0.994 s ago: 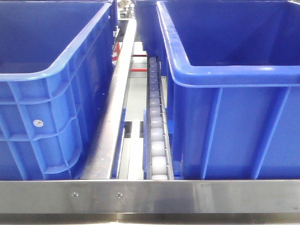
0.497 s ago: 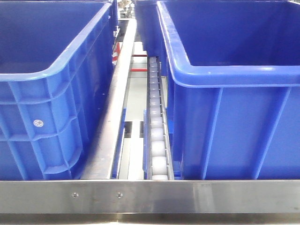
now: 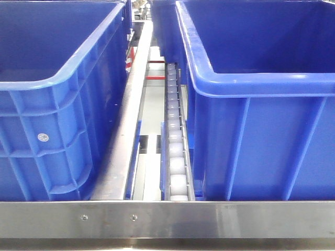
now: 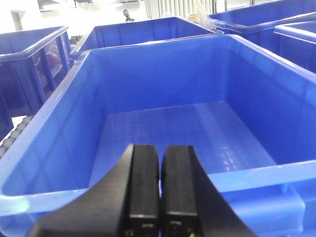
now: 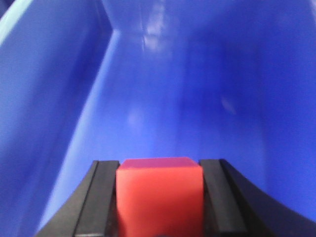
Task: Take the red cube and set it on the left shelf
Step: 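Lower the red cube into the blue bin and open the right gripper, then raise the open right gripper out of the blue bin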
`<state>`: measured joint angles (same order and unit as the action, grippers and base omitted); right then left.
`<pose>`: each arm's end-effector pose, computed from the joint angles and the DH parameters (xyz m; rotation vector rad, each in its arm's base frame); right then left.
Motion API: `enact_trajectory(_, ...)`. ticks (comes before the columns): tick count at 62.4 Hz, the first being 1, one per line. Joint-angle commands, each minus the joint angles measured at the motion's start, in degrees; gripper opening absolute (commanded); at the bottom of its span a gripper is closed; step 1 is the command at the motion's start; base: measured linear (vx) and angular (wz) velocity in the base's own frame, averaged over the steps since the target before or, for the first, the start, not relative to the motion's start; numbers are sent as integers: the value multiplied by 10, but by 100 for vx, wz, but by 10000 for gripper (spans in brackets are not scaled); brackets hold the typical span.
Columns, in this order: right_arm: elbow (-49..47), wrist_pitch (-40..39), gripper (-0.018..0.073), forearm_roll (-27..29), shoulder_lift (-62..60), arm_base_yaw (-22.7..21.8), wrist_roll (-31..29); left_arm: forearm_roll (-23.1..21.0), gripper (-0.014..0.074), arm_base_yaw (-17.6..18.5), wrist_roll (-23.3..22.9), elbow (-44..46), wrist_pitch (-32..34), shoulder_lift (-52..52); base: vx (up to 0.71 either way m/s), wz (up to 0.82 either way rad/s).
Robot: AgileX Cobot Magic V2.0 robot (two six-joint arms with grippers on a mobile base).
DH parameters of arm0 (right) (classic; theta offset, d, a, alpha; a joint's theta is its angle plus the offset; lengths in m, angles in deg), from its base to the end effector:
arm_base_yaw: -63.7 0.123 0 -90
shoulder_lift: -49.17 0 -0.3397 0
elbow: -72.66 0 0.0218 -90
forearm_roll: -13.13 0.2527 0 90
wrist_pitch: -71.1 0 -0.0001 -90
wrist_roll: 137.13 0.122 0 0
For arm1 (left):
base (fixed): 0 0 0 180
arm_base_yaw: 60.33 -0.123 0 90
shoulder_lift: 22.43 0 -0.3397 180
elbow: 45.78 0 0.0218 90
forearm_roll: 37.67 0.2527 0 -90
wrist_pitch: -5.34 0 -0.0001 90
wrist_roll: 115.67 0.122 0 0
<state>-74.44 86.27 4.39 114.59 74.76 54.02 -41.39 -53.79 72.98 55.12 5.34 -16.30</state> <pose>0.2206 0.0382 0.3686 -0.1183 1.9758 0.1170 0.0336 -0.0039 0.2121 0.1487 1.4801 -0.0227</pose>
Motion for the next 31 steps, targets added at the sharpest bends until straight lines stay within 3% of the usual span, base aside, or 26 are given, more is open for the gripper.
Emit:
enact_trajectory(1,-54,-57,141,-7,33,0,-2,-1,106,4,1,-13,48,5,0,0)
enact_trajectory(10,-71,-59,580,-7,48,0,-1,-1,106,4,1,-13,48,5,0,0)
enact_trajectory(12,-71,-58,632,-7,46,0,-1,-1,106,4,1,-13,48,5,0,0)
enact_trajectory(31,-1,-47,505,-7,-68,0,-1,-1,106,4,1,-13,48,5,0,-1)
